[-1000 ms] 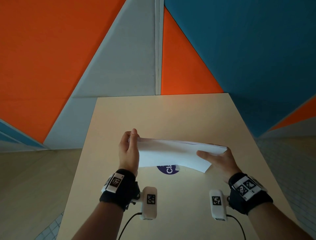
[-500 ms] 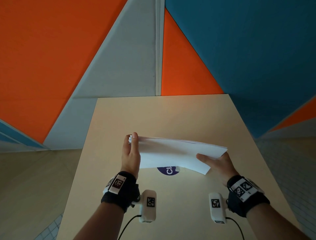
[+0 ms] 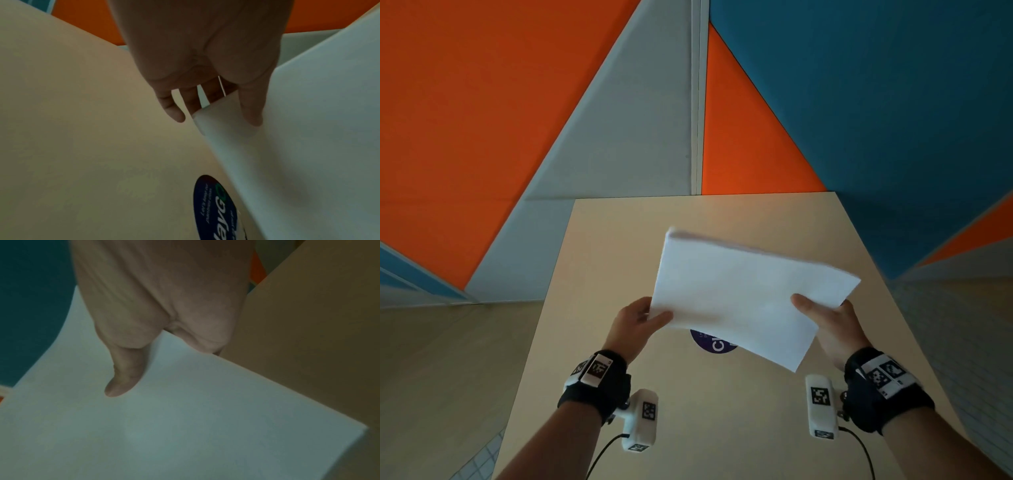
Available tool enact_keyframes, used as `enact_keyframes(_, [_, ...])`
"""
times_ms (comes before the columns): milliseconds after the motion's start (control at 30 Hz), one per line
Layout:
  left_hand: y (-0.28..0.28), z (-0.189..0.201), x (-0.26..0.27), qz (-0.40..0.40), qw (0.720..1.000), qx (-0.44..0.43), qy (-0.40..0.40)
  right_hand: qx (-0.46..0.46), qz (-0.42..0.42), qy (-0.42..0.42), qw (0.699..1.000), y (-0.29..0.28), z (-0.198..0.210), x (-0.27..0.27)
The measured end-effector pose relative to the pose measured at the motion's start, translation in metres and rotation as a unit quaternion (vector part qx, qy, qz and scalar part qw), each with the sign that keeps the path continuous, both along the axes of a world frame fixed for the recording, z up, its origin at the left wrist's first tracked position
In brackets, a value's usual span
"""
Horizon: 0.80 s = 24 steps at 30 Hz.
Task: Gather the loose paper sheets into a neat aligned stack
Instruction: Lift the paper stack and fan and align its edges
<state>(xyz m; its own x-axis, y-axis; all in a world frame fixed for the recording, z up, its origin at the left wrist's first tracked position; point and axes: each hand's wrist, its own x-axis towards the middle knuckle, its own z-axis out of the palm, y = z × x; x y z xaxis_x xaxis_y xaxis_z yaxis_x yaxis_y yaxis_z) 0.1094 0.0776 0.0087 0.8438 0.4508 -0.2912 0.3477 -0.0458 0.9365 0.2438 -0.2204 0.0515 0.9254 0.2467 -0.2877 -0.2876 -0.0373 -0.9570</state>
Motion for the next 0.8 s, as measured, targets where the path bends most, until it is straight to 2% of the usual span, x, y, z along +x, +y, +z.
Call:
enact_keyframes(167, [-0.01,0.017,-0.004,0.049,0.989,-0.132,-0.05,0.095,-0.006,0.058,0.994,-0.001,0.014,0.001])
enact_keyframes(300, [-0.033,0.037,0.006,0.01,0.962,-0.245,-0.117,0.17,-0.032,0.082,0.981,0.009,0.016,0.001])
enact_keyframes(500, [-0.068,0.059,0.016,0.024,0.92,-0.361,-0.153,0.169,-0.033,0.127,0.977,0.025,0.017,-0.006])
enact_keyframes(567, [-0.07,0.061,0.017,0.037,0.913,-0.372,-0.166,0.162,-0.021,0.131,0.978,0.026,0.018,-0.009])
enact_keyframes(667, [-0.062,0.066,0.016,0.031,0.923,-0.339,-0.18,0.137,-0.039,0.114,0.983,0.021,0.014,-0.008])
enact_keyframes(733, [-0.051,0.07,0.015,0.023,0.932,-0.312,-0.186,0.075,-0.062,0.063,0.993,0.011,0.01,0.0])
enact_keyframes(800, [-0.038,0.072,0.013,0.01,0.945,-0.272,-0.18,-0.022,-0.039,-0.025,0.999,0.002,0.012,0.011])
